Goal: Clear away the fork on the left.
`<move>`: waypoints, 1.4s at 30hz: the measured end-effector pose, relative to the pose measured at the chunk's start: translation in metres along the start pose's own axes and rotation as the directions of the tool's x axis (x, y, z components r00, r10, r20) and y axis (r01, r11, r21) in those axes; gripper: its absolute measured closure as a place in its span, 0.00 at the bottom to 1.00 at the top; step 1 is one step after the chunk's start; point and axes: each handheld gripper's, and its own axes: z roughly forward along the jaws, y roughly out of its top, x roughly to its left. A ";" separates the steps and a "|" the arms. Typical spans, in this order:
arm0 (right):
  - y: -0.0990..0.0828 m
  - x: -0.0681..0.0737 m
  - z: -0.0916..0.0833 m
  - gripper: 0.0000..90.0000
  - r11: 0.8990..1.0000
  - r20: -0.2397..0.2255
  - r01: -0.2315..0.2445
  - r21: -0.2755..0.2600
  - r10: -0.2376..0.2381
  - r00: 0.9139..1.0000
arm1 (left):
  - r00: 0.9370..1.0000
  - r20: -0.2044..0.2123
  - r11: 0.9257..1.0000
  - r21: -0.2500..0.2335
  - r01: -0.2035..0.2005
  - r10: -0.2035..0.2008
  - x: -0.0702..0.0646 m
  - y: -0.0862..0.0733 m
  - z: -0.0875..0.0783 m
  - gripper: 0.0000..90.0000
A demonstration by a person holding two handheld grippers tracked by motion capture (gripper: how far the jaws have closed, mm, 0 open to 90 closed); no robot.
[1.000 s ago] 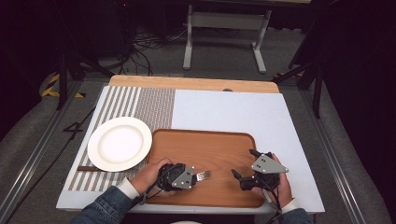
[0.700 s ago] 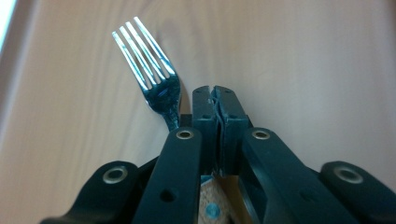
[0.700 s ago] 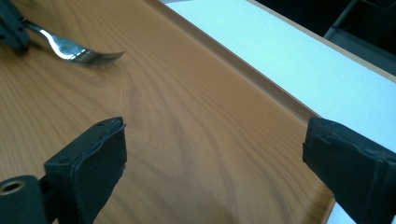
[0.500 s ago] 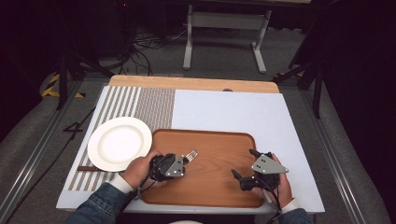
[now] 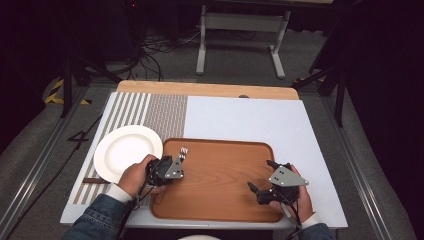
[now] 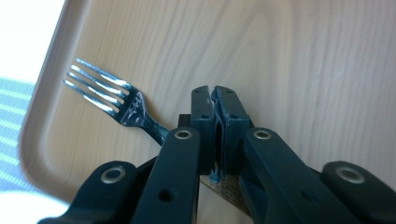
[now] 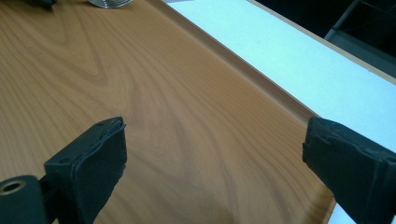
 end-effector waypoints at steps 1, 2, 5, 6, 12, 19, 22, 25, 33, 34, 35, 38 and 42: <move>0.000 0.000 0.000 0.08 1.000 0.000 0.001 0.000 -0.001 1.000 | 1.000 0.000 1.000 0.001 0.007 -0.007 0.000 -0.002 -0.001 0.97; 0.000 0.000 0.000 0.08 1.000 0.001 0.002 -0.001 -0.002 1.000 | 1.000 -0.001 1.000 -0.002 0.015 -0.015 0.001 -0.003 -0.001 0.97; 0.000 0.000 0.000 0.08 1.000 0.002 0.003 0.000 -0.003 1.000 | 1.000 -0.011 1.000 0.006 0.017 -0.017 0.000 -0.006 -0.003 0.97; 0.000 0.000 0.000 0.08 1.000 0.002 0.006 -0.003 -0.006 1.000 | 1.000 -0.008 1.000 0.009 0.016 -0.016 0.001 -0.007 -0.003 0.97; 0.000 0.001 0.000 0.08 1.000 0.003 0.013 -0.001 -0.013 1.000 | 0.999 -0.016 0.999 0.005 0.041 -0.041 0.002 -0.014 -0.006 0.95; 0.001 0.001 0.000 0.08 1.000 0.022 0.016 -0.003 -0.016 1.000 | 0.998 -0.025 0.998 0.005 0.060 -0.060 0.002 -0.020 -0.009 0.95; 0.001 -0.001 -0.001 0.08 1.000 0.030 0.004 -0.008 -0.004 1.000 | 0.998 -0.027 0.998 0.004 0.063 -0.063 0.002 -0.020 -0.009 0.95; 0.001 0.000 -0.001 0.08 1.000 0.028 0.008 -0.006 -0.008 1.000 | 0.998 -0.027 0.998 -0.002 0.062 -0.062 0.002 -0.020 -0.009 0.95; 0.001 0.000 -0.001 0.08 1.000 0.026 0.008 -0.011 -0.008 1.000 | 0.998 -0.025 0.997 -0.053 0.062 -0.063 0.002 -0.019 -0.013 0.94; 0.001 0.000 -0.002 0.08 1.000 0.025 0.008 -0.012 -0.008 1.000 | 0.997 -0.031 0.996 -0.067 0.061 -0.063 0.001 -0.019 -0.013 0.94; 0.001 0.000 -0.002 0.08 1.000 0.024 0.009 -0.013 -0.009 1.000 | 0.998 -0.039 0.995 -0.084 0.051 -0.055 0.001 -0.019 -0.015 0.94; 0.002 0.001 -0.003 0.08 1.000 0.024 0.015 -0.022 -0.015 1.000 | 0.997 -0.057 0.991 -0.123 0.050 -0.057 0.002 -0.018 -0.019 0.94; 0.002 0.002 -0.005 0.08 1.000 0.021 0.015 -0.027 -0.015 1.000 | 0.994 -0.078 0.981 -0.185 0.058 -0.073 0.004 -0.017 -0.022 0.93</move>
